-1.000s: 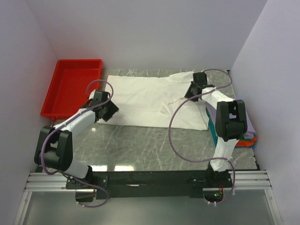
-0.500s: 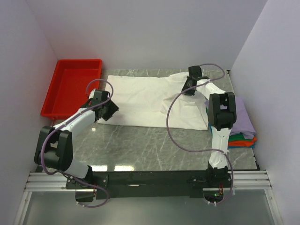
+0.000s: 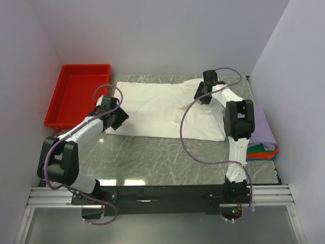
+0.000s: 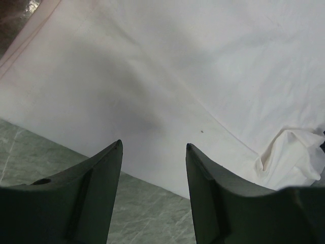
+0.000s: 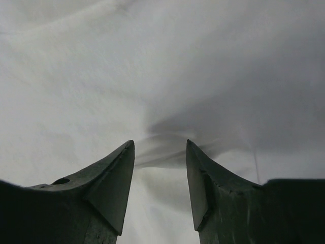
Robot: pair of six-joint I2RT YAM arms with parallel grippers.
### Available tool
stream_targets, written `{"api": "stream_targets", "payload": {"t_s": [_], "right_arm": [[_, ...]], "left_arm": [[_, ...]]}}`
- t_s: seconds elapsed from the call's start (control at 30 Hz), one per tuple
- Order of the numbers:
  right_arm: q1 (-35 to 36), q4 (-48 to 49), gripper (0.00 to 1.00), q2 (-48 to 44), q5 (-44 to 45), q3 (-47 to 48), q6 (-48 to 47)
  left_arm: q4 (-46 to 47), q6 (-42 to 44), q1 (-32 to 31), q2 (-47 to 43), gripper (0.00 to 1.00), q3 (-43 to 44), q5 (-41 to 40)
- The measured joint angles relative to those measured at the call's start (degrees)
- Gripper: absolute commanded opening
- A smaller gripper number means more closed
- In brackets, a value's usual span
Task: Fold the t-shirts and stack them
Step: Fold the tshirt
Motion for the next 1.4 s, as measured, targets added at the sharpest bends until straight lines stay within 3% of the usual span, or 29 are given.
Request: {"api": "stream_targets", "payload": {"t_s": [0.4, 0.53, 0.8, 1.0, 1.4], "right_arm": [[-0.4, 4.4, 0.45, -18.4, 1.3, -14.1, 0.8], [-0.3, 5.9, 0.29, -21.1, 1.3, -19.0, 1.0], [0.6, 6.5, 0.28, -15.4, 0.4, -20.4, 0.8], [3.2, 4.5, 0.31, -5.6, 0.4, -11.5, 0.1], [6.3, 0.3, 0.43, -0.2, 1.6, -1.5, -1.7]], "left_arm": [[0.0, 0.0, 0.0, 0.0, 0.58, 0.0, 0.0], [0.0, 0.0, 0.0, 0.0, 0.58, 0.0, 0.0], [0.0, 0.0, 0.0, 0.0, 0.58, 0.0, 0.6], [0.0, 0.0, 0.0, 0.0, 0.58, 0.0, 0.7], [0.0, 0.0, 0.0, 0.8, 0.58, 0.0, 0.7]]}}
